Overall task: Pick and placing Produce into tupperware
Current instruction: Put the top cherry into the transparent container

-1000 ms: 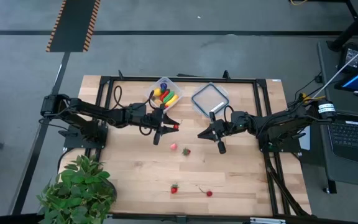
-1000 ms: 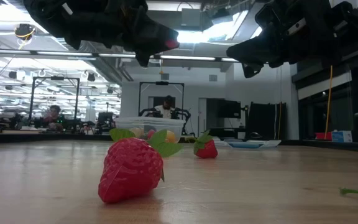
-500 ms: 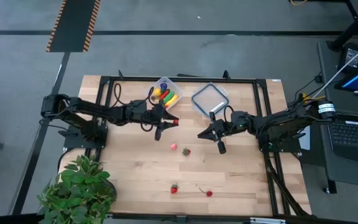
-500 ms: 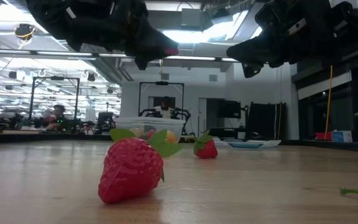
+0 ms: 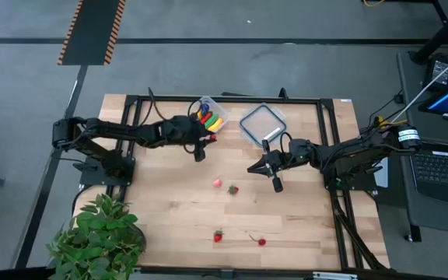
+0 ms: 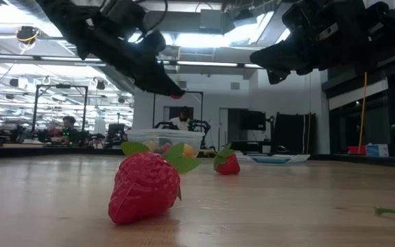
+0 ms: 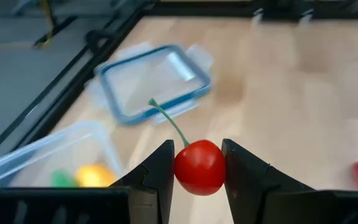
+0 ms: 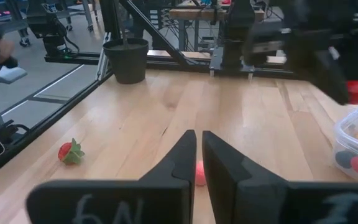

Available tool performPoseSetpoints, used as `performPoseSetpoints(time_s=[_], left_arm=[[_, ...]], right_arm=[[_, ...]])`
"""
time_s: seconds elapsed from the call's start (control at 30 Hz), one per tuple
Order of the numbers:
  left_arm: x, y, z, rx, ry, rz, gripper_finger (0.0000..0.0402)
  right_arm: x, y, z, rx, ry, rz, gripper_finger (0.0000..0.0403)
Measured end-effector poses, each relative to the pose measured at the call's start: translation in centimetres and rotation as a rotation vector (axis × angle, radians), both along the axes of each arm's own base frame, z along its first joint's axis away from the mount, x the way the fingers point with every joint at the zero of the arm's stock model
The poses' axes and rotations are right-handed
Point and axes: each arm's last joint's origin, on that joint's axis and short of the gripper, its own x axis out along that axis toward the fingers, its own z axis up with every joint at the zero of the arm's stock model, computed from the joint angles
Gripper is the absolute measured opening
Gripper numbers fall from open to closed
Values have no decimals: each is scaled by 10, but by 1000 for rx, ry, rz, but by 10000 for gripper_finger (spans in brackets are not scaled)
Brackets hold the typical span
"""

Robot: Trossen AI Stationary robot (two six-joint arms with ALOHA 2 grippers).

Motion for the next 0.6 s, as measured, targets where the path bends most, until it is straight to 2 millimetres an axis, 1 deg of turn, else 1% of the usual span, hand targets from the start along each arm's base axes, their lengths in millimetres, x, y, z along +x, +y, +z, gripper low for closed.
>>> performPoseSetpoints(time_s=[0.3, 0.43, 0.6], left_arm=[[-4, 35, 17, 1, 102, 114, 105], [-5, 52, 10, -41, 213, 168, 105], [6, 75, 0, -117, 360, 188, 105]], right_arm=[[0, 0, 0, -6, -2, -1, 31], [0, 0, 0, -6, -2, -1, 31], [0, 0, 0, -3, -2, -2, 31]])
